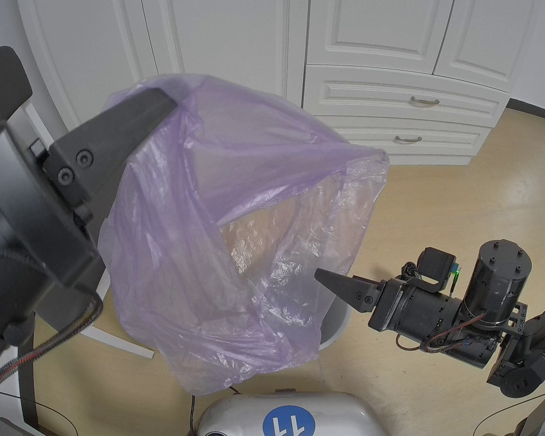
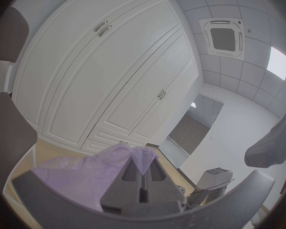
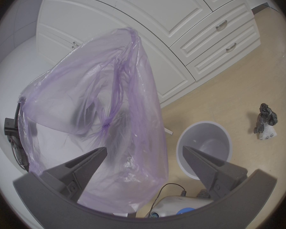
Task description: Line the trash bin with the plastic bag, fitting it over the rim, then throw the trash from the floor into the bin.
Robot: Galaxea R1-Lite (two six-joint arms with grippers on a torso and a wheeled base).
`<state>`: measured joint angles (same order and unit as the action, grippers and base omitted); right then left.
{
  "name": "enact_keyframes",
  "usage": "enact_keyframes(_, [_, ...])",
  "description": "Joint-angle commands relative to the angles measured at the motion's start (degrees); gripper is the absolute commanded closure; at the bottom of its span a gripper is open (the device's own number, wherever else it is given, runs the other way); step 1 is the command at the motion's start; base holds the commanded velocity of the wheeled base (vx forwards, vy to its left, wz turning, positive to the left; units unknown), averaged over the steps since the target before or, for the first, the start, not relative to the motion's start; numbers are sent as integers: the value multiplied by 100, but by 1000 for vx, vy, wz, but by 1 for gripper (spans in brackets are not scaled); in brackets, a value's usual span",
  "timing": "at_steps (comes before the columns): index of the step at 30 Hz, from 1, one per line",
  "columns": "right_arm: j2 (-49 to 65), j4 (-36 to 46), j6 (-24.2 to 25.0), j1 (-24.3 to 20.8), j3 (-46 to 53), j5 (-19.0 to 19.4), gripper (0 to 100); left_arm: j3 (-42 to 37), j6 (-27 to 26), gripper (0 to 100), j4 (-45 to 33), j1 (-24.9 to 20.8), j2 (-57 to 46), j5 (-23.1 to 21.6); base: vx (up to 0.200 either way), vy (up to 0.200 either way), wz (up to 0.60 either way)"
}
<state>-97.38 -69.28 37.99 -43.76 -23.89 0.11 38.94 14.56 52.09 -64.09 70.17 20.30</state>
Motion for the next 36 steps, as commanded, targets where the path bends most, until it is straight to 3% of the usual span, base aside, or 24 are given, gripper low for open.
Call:
enact_keyframes(1, [-264, -86, -28, -9, 113, 7, 0, 0, -5, 100, 20, -43, -21, 1, 0, 0, 0])
enact_keyframes(13, [-431, -95, -142, -159, 280, -2, 0, 9, 100, 100, 20, -113, -65, -8, 0, 0, 0])
enact_keyframes(14, [-449, -103, -186, -159, 306, -2, 100, 9, 100, 100, 20, -113, -74, -17, 0, 0, 0])
enact_keyframes(31, [-238, -402, -503, 17, 324, -29, 100, -141, 206, 100, -23, 10, 181, -35, 0, 0, 0])
enact_keyframes(36, [307, 354, -916, 175, 175, -20, 100, -457, 214, 100, -94, 652, 331, -465, 0, 0, 0])
